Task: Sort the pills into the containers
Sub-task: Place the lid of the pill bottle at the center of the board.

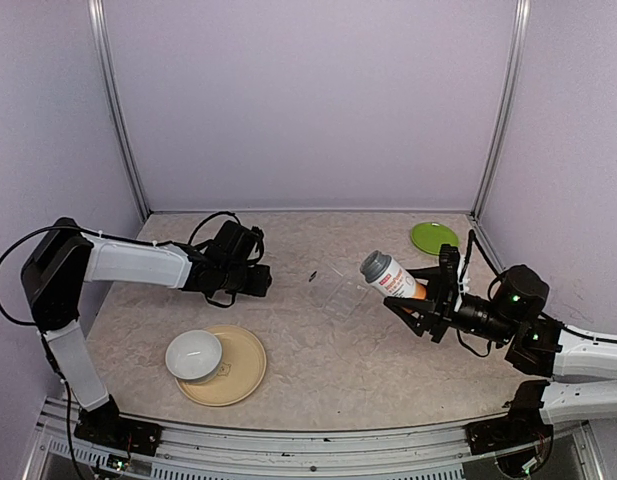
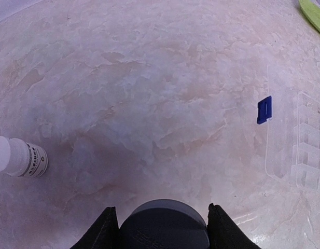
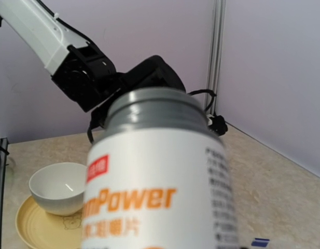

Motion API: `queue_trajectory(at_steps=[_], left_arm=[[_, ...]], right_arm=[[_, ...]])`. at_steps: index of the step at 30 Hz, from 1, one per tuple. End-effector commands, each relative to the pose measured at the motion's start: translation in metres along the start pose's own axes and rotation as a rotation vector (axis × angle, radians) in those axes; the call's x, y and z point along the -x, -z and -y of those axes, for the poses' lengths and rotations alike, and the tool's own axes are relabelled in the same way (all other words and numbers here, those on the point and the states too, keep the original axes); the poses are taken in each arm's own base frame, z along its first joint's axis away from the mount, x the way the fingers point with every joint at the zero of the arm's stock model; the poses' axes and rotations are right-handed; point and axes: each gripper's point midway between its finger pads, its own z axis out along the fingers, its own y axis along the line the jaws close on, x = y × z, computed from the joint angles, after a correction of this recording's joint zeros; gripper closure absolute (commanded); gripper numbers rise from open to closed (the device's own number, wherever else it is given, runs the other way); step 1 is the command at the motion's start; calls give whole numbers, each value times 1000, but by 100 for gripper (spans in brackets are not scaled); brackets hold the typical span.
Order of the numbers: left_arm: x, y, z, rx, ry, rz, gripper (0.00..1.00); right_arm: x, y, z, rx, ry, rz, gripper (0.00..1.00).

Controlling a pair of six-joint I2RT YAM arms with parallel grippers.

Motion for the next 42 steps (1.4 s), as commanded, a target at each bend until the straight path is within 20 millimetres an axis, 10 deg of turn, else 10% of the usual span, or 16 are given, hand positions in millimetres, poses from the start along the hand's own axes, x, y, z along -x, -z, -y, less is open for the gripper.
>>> queue_trajectory(at_steps=[1,42], left_arm=[[-1,-10,-9,10,12,4,55],[-20,-24,-16,-12,46,-47,49]], right_arm=[[11,2,2,-11,14,28,93],[-2,7,2,-17,-13,21,92]])
